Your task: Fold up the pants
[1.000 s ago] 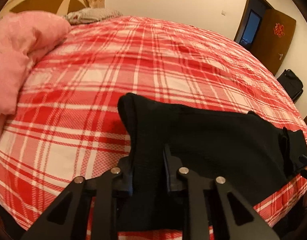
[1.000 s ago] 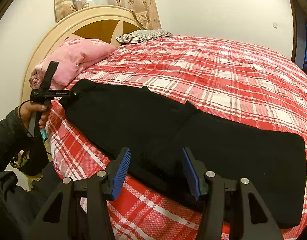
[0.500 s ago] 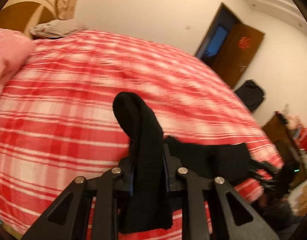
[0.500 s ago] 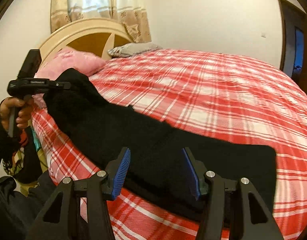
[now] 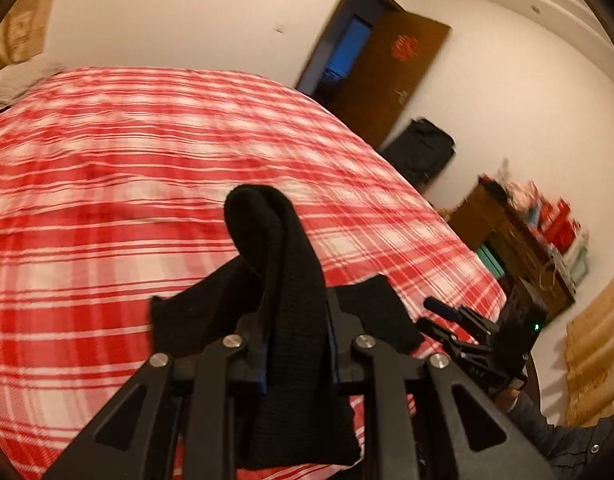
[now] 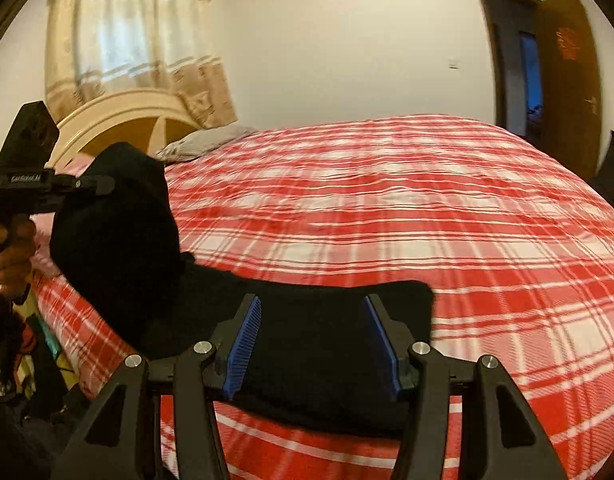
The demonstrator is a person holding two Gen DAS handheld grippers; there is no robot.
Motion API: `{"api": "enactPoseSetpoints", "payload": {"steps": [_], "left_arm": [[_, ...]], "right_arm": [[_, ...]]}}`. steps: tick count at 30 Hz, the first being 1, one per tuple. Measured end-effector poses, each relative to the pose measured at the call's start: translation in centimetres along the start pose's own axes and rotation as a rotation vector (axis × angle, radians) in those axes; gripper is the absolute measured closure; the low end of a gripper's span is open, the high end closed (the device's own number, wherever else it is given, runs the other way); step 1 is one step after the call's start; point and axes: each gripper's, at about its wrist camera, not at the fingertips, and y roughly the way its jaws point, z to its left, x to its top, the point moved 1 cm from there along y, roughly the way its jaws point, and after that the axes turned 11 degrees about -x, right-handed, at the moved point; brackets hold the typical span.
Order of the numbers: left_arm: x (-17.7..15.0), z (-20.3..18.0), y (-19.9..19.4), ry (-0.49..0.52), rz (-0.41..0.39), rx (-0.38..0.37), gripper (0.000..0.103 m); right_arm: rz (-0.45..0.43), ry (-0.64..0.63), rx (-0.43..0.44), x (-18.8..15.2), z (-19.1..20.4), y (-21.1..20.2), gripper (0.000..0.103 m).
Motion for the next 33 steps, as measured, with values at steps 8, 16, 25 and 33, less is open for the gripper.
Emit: {"api": "enactPoseSetpoints", "payload": {"steps": [8, 16, 25, 33], "left_arm": [[1.0, -3.4, 7.3, 0.039, 0.112, -0.049, 0.081], [-0.9, -4.7, 15.2, 0.064, 0.246, -0.015, 0.081], [-1.8, -5.7, 18.1, 0.045, 0.251, -0.013, 0.067], [-1.7, -7.2, 12.8, 0.183, 0.139, -0.043, 0.031]], "right_arm": [[0.012, 0.143, -0.097, -1.1, -5.1, 0.4, 0.048], [0.052, 0.272, -0.130, -2.5, -8.3, 1.8, 0.048], [0.038, 0.268, -0.115, -2.9, -8.1, 1.6, 0.048], [0.011, 0.309, -0.087, -2.3, -8.2, 0.0, 0.048]]}}
